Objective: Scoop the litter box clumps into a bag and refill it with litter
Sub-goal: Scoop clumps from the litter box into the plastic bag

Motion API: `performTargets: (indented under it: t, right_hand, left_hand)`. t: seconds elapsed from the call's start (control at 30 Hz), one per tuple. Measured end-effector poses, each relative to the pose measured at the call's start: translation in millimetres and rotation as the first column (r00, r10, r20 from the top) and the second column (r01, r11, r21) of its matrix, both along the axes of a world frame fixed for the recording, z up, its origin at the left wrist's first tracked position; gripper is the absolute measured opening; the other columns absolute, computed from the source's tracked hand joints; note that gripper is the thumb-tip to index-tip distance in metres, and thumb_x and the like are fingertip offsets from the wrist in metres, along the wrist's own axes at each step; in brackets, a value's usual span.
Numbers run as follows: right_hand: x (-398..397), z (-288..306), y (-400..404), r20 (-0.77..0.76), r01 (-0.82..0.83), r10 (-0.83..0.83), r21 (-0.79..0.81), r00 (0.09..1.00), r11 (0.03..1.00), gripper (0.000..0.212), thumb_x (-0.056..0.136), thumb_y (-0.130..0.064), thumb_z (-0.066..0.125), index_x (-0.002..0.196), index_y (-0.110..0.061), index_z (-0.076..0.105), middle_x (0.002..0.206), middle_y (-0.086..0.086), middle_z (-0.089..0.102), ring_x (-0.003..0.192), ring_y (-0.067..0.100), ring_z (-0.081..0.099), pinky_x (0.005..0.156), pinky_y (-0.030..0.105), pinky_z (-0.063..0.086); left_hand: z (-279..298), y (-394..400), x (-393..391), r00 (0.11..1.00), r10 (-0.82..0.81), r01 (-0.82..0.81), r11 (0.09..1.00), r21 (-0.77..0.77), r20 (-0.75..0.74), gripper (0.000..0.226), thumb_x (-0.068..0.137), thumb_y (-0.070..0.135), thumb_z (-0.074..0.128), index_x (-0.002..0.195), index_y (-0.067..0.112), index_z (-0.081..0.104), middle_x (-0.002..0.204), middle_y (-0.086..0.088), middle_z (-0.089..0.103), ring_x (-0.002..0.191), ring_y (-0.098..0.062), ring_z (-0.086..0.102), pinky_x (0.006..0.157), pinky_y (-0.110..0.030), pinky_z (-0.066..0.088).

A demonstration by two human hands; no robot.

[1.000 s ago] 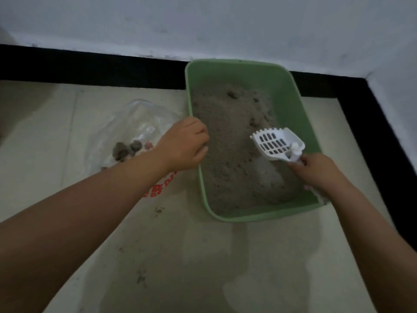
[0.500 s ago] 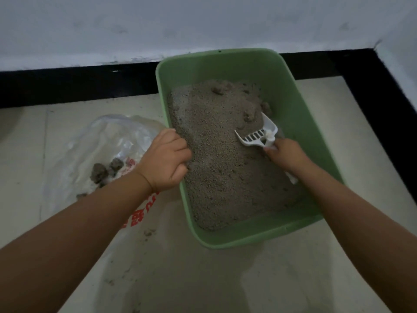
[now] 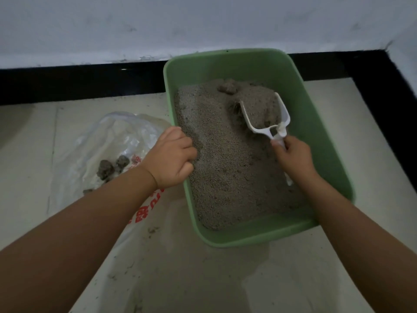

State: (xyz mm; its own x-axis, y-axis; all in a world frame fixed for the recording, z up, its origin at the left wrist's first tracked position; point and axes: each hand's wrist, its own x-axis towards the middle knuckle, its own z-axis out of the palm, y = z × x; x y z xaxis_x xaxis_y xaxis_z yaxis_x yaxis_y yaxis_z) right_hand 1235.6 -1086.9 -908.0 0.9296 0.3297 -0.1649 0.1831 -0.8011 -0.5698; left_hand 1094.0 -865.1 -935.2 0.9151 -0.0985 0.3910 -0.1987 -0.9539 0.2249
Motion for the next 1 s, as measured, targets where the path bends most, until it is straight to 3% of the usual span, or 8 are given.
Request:
performTargets:
  t: [0.17, 0.3, 0.43, 0.57, 0.73, 0.9, 1.0]
  right_hand:
    - [-8.9, 16.3, -6.2, 0.017, -0.120, 0.121, -0.059, 0.993, 0.991, 0.023, 0.093, -0.015, 0.051, 0.100, 0.005, 0.061, 0.089, 0.022, 0.062, 0.084, 0.028, 0.055, 0.061, 0.024, 0.026]
    - [-26.0, 25.0, -7.8, -0.018, -0.141, 0.141, 0.008, 0.990, 0.990, 0.013, 0.092, -0.016, 0.053, 0.086, -0.006, 0.059, 0.068, 0.003, 0.050, 0.074, 0.016, 0.047, 0.050, 0.025, 0.024]
    - [-38.1, 30.5, -11.5, -0.014, -0.212, 0.212, -0.059, 0.977, 0.975, 0.017, 0.092, -0.018, 0.053, 0.079, -0.007, 0.053, 0.075, 0.012, 0.052, 0.074, 0.019, 0.048, 0.057, 0.026, 0.020]
    - [-45.3, 32.2, -13.0, -0.061, -0.200, 0.196, -0.082, 0.979, 0.976, 0.025, 0.092, -0.020, 0.052, 0.099, 0.002, 0.062, 0.084, 0.017, 0.060, 0.077, 0.023, 0.052, 0.061, 0.024, 0.027]
    - [-47.2, 34.7, -14.3, -0.079, -0.203, 0.196, -0.108, 0.978, 0.973, 0.014, 0.093, -0.019, 0.052, 0.091, -0.008, 0.059, 0.070, 0.002, 0.050, 0.074, 0.017, 0.047, 0.056, 0.026, 0.029]
    - [-37.9, 38.6, -19.9, -0.045, -0.165, 0.160, -0.132, 0.986, 0.978, 0.019, 0.092, -0.019, 0.054, 0.081, -0.005, 0.060, 0.069, 0.005, 0.051, 0.075, 0.017, 0.048, 0.049, 0.027, 0.022]
    - [-42.8, 38.7, -19.7, -0.063, -0.194, 0.187, -0.134, 0.980, 0.972, 0.018, 0.092, -0.020, 0.054, 0.078, -0.009, 0.057, 0.065, 0.004, 0.052, 0.074, 0.016, 0.048, 0.045, 0.017, 0.027]
  left_hand:
    - [3.0, -3.3, -4.3, 1.000, -0.014, 0.013, 0.999, 0.048, 0.008, 0.030, 0.069, 0.020, 0.035, 0.049, 0.010, 0.055, 0.050, -0.004, 0.047, 0.066, -0.019, 0.042, 0.091, -0.038, 0.040]
    - [1.2, -19.5, -21.0, 1.000, -0.015, 0.015, 1.000, 0.015, 0.001, 0.029, 0.068, 0.020, 0.036, 0.049, 0.008, 0.055, 0.050, -0.006, 0.047, 0.066, -0.016, 0.029, 0.089, -0.036, 0.028]
    - [1.0, -28.7, -29.7, 1.000, -0.002, 0.000, 0.997, -0.078, -0.024, 0.027, 0.068, 0.020, 0.038, 0.050, 0.007, 0.052, 0.052, -0.009, 0.046, 0.067, -0.019, 0.029, 0.085, -0.033, 0.028]
    - [2.6, -27.7, -28.9, 0.999, 0.003, -0.007, 0.996, -0.094, -0.045, 0.029, 0.068, 0.022, 0.037, 0.051, 0.007, 0.054, 0.052, -0.010, 0.047, 0.067, -0.018, 0.029, 0.087, -0.034, 0.027]
    - [2.1, -26.7, -28.3, 0.998, 0.007, -0.012, 0.996, -0.087, -0.060, 0.029, 0.069, 0.022, 0.038, 0.050, 0.007, 0.054, 0.053, -0.009, 0.049, 0.067, -0.018, 0.029, 0.089, -0.033, 0.026]
    - [3.5, -27.4, -29.0, 0.999, 0.010, -0.012, 0.998, -0.066, -0.033, 0.030, 0.069, 0.023, 0.037, 0.048, 0.009, 0.054, 0.051, -0.006, 0.048, 0.066, -0.016, 0.029, 0.088, -0.032, 0.027]
    - [5.4, -27.3, -29.9, 0.999, -0.003, 0.001, 0.999, -0.035, -0.041, 0.030, 0.068, 0.023, 0.038, 0.048, 0.009, 0.056, 0.050, -0.005, 0.048, 0.066, -0.016, 0.029, 0.087, -0.030, 0.028]
